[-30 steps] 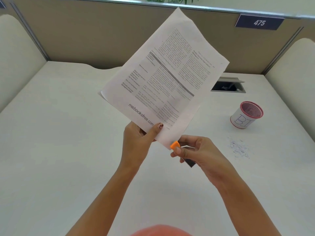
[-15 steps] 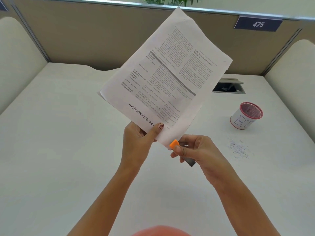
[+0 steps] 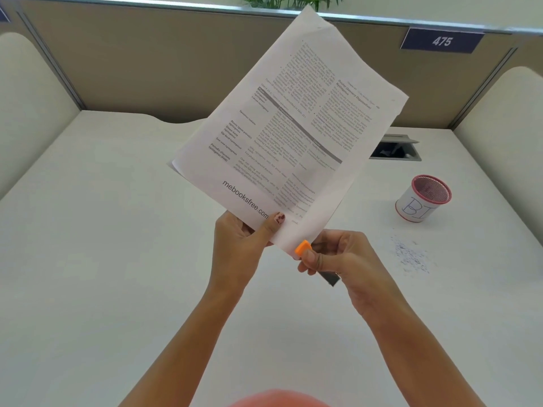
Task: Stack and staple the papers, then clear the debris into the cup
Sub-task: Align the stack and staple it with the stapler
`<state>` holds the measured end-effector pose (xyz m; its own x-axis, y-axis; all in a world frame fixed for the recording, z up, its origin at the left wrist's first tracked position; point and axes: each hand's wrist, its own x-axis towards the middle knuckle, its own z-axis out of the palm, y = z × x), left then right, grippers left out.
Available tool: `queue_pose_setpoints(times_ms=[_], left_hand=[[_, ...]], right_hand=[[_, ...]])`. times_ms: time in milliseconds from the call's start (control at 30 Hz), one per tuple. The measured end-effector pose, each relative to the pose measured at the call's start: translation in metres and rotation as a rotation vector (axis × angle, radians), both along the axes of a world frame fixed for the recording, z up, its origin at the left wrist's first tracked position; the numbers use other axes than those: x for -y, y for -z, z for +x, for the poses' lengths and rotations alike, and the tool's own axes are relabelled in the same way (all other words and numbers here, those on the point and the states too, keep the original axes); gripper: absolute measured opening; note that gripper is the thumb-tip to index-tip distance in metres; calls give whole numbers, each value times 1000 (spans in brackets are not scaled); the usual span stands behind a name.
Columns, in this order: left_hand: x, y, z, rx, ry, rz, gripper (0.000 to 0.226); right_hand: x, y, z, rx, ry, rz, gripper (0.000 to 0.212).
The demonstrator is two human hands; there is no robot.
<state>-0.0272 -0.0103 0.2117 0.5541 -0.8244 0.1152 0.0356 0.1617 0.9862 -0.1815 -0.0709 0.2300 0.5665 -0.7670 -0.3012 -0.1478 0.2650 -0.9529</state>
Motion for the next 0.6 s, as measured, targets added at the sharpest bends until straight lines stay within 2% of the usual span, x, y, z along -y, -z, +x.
queue_pose_setpoints(times_ms=[333,600], left_hand=[[1,-2,4,-35,-26,3,25],[1,-4,8,-46,-54,8,32]], right_hand=[[-3,1,-4,-3,-53,-57,32],[-3,3,-18,106,-4,-10,48]])
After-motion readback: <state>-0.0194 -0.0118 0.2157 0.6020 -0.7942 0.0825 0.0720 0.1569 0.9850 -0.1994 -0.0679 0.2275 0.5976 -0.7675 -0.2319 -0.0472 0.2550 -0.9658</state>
